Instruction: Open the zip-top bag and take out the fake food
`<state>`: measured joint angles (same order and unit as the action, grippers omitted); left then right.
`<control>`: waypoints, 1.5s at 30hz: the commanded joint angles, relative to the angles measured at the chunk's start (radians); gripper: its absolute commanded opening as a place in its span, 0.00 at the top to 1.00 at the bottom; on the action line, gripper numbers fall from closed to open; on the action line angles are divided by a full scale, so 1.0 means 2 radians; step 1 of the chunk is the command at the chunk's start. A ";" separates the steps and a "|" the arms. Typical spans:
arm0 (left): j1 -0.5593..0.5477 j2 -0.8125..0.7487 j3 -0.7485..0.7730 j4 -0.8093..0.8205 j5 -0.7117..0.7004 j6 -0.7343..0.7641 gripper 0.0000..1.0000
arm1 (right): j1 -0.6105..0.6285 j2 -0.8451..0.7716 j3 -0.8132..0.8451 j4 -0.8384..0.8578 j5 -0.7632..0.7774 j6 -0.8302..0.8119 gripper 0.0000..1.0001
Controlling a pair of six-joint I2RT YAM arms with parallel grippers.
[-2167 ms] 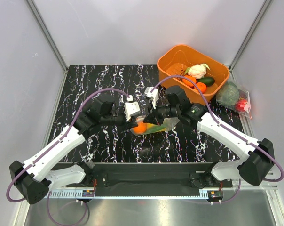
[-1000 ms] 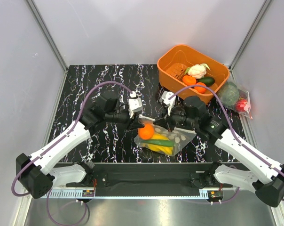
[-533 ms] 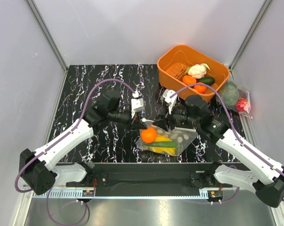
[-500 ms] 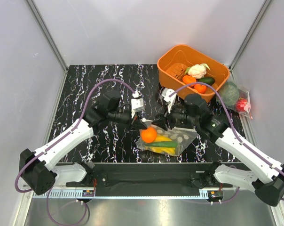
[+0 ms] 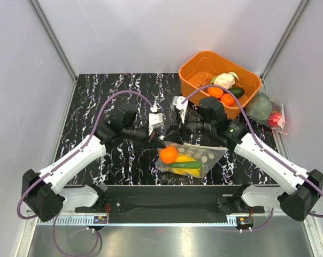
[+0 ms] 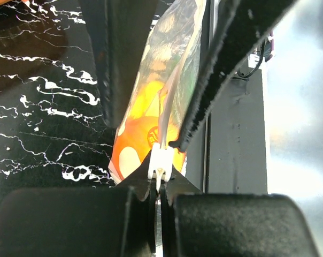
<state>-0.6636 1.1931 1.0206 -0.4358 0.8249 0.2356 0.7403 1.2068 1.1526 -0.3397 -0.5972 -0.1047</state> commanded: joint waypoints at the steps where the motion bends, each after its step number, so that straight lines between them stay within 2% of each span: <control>1: -0.005 -0.005 0.010 0.022 0.012 0.010 1.00 | 0.001 0.006 0.023 0.027 -0.050 0.004 0.58; 8: -0.004 -0.004 0.011 0.022 0.010 0.011 1.00 | 0.000 0.009 0.023 0.035 -0.074 0.014 0.59; 18: -0.005 -0.007 0.010 0.021 0.003 0.012 1.00 | 0.001 0.027 0.029 0.025 -0.078 0.009 0.67; 29: -0.005 -0.011 0.008 0.026 -0.011 0.010 1.00 | 0.001 0.022 0.021 0.013 -0.053 -0.003 1.00; 37: 0.004 -0.025 -0.005 0.047 -0.061 0.003 1.00 | 0.001 0.005 0.013 -0.011 -0.028 -0.014 1.00; 45: 0.023 -0.033 -0.009 0.055 -0.077 -0.004 1.00 | 0.001 -0.021 -0.007 -0.027 0.003 -0.016 1.00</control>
<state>-0.6418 1.1641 1.0035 -0.3981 0.7238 0.2344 0.7395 1.2156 1.1503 -0.3477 -0.6178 -0.1246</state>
